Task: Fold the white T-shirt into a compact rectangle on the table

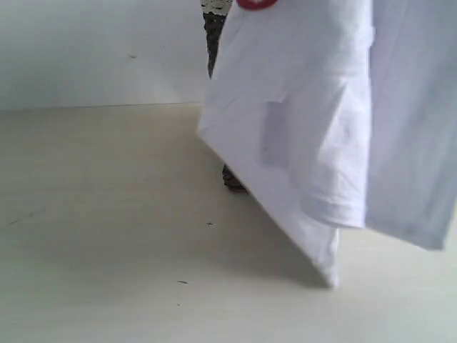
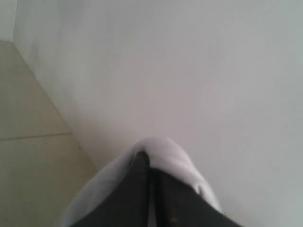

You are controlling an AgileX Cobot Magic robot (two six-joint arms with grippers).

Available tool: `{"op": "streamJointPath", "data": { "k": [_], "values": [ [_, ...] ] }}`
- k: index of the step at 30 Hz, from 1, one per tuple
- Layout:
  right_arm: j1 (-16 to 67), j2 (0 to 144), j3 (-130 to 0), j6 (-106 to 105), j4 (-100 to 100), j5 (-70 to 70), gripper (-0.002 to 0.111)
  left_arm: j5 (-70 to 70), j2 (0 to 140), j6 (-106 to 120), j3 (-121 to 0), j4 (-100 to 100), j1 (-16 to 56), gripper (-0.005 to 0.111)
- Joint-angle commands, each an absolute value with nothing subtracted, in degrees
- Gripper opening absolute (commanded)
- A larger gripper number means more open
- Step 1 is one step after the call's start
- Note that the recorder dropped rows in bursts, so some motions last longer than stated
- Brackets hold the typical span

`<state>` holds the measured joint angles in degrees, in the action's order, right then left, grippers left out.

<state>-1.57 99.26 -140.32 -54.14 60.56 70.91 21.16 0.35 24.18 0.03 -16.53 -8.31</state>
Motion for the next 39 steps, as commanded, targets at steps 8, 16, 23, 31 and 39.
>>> {"op": "streamJointPath", "data": {
  "k": [8,16,23,31,39],
  "values": [
    [19.88,103.96,-140.27,-52.17,56.82,69.96,0.000,20.84,0.00,24.25,0.00,-16.73,-8.03,0.000],
    [28.65,106.73,-140.27,-57.35,62.70,69.96,0.000,20.84,0.00,24.25,0.00,-16.73,-8.03,0.000],
    [26.27,106.72,-140.27,-47.65,47.01,69.96,0.000,20.84,0.00,24.25,0.00,-16.73,-8.03,0.000],
    [16.36,106.15,-135.64,-44.78,40.02,69.96,0.000,20.84,0.00,24.25,0.00,-16.73,-8.03,0.000],
    [8.43,99.90,-115.89,-47.83,48.46,69.96,0.000,20.84,0.00,24.25,0.00,-16.73,-8.03,0.000]
  ]
}}
